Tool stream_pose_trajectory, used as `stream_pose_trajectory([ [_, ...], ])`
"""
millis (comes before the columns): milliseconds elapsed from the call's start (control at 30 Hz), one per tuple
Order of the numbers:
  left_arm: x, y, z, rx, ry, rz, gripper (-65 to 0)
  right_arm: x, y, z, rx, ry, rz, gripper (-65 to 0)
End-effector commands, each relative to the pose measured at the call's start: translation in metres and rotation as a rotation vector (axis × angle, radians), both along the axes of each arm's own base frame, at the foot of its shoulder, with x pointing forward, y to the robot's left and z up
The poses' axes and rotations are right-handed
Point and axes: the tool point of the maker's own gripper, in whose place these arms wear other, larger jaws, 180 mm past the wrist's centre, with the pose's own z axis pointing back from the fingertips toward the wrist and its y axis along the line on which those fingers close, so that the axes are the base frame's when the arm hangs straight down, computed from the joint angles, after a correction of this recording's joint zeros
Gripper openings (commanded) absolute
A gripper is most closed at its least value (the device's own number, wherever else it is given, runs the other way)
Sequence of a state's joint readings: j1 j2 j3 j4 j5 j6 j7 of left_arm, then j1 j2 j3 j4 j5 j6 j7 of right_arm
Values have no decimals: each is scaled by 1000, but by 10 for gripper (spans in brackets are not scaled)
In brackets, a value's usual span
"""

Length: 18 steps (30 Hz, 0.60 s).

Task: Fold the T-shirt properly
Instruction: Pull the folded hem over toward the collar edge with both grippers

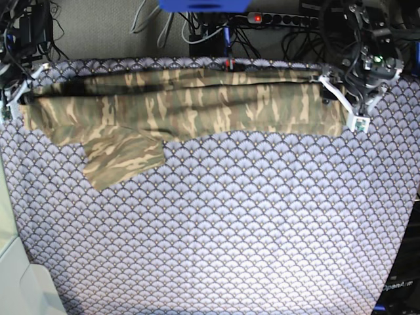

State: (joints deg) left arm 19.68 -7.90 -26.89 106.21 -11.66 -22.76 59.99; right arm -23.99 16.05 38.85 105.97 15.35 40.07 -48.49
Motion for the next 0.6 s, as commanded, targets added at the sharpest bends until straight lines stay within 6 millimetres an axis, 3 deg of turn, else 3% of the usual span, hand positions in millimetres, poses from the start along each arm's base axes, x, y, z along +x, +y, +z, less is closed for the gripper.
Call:
stream_pose_trajectory([
  [0, 6, 3, 8, 11, -33, -7, -325, 6, -6, 11, -21, -30, 7, -512],
  [167, 5, 5, 6, 14, -25, -5, -325, 3, -9, 11, -29, -23, -2, -416],
  [400, 5, 7, 7, 17, -28, -2, -325, -7, -44, 31, -76, -70, -109, -410],
  [567, 6, 6, 7, 16, -29, -4, -324, -1, -44, 39, -90, -94, -103, -406],
])
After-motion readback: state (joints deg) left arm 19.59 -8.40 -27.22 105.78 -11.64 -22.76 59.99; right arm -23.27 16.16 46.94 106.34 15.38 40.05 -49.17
